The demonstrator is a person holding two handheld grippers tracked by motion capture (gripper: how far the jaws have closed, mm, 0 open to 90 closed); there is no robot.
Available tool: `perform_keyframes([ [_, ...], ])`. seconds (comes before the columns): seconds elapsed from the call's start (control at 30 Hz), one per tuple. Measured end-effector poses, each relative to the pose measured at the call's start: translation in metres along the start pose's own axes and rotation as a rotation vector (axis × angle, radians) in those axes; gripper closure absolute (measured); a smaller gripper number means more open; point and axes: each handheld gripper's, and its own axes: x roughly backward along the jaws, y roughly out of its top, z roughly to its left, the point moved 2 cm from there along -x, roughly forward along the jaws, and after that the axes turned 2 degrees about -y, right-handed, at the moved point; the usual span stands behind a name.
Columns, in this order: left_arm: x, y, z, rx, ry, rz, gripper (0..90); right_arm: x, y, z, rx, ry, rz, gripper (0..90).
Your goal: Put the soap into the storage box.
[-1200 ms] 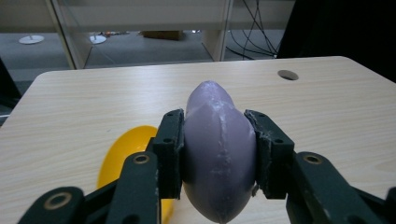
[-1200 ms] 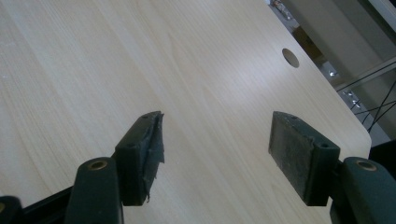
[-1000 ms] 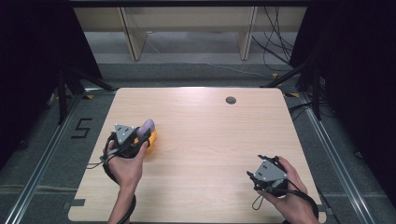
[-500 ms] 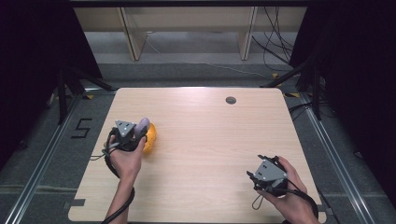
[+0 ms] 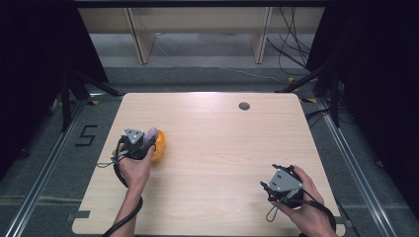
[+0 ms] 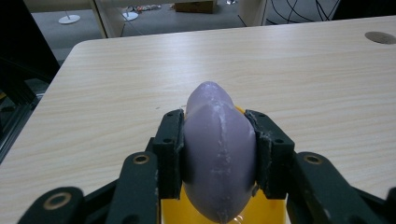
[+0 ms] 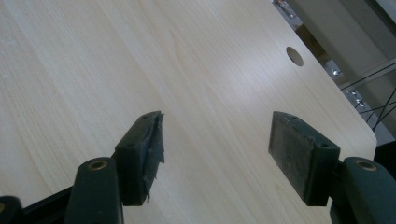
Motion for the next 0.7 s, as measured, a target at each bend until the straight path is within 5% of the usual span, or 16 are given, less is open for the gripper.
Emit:
perform_keyframes([
  [0.43, -0.01, -0.009, -0.007, -0.026, -0.006, 0.039, 58.3, 0.001, -0.001, 0.0, 0.0, -0.001, 0.001, 35.9],
  [0.7, -0.01, -0.012, -0.006, -0.041, -0.017, 0.132, 58.0, 0.001, -0.001, 0.001, 0.0, 0.0, 0.004, 35.9],
])
